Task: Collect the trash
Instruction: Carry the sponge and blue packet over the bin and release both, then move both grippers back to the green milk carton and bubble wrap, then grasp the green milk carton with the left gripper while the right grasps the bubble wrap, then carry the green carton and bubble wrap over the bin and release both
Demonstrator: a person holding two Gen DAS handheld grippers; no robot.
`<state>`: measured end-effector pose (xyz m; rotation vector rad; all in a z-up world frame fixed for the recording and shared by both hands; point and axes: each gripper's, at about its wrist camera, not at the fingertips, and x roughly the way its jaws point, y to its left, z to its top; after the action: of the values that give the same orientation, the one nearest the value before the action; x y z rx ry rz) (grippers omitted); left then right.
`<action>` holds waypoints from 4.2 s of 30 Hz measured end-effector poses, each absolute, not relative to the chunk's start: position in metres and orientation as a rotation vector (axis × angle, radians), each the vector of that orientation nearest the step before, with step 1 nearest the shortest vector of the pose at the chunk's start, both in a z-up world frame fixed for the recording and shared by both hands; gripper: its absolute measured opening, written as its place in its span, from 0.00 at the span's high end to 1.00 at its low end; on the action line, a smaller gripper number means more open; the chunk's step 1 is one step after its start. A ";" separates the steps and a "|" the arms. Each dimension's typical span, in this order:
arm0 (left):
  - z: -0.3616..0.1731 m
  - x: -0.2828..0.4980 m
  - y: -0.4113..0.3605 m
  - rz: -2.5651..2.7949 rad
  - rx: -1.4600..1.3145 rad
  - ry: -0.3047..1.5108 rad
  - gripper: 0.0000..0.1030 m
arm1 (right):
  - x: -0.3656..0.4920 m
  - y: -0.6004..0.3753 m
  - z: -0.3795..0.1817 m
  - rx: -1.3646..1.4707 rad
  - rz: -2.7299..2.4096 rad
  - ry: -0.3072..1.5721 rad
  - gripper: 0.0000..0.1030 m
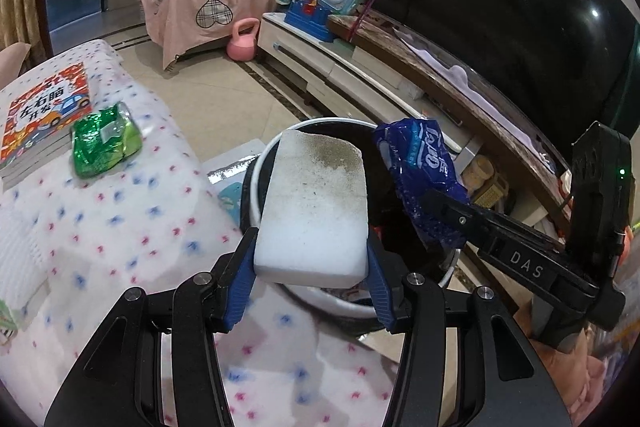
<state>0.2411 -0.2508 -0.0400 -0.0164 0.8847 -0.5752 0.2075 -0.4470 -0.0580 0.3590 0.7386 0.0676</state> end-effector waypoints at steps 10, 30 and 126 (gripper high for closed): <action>-0.051 0.248 -0.263 -0.576 -0.010 0.916 0.51 | 0.213 -0.453 -0.061 0.365 0.065 0.743 0.73; -0.052 0.232 -0.225 -0.519 -0.065 0.915 0.25 | 0.204 -0.457 -0.059 0.433 0.064 0.697 0.28; -0.054 0.192 -0.072 -0.258 -0.109 0.822 0.45 | 0.193 -0.286 -0.056 0.302 0.403 0.731 0.78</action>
<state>0.1919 -0.0715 -0.0539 -0.1086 0.8220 -0.2582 0.1928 -0.2858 -0.0561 0.3020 0.7306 0.4027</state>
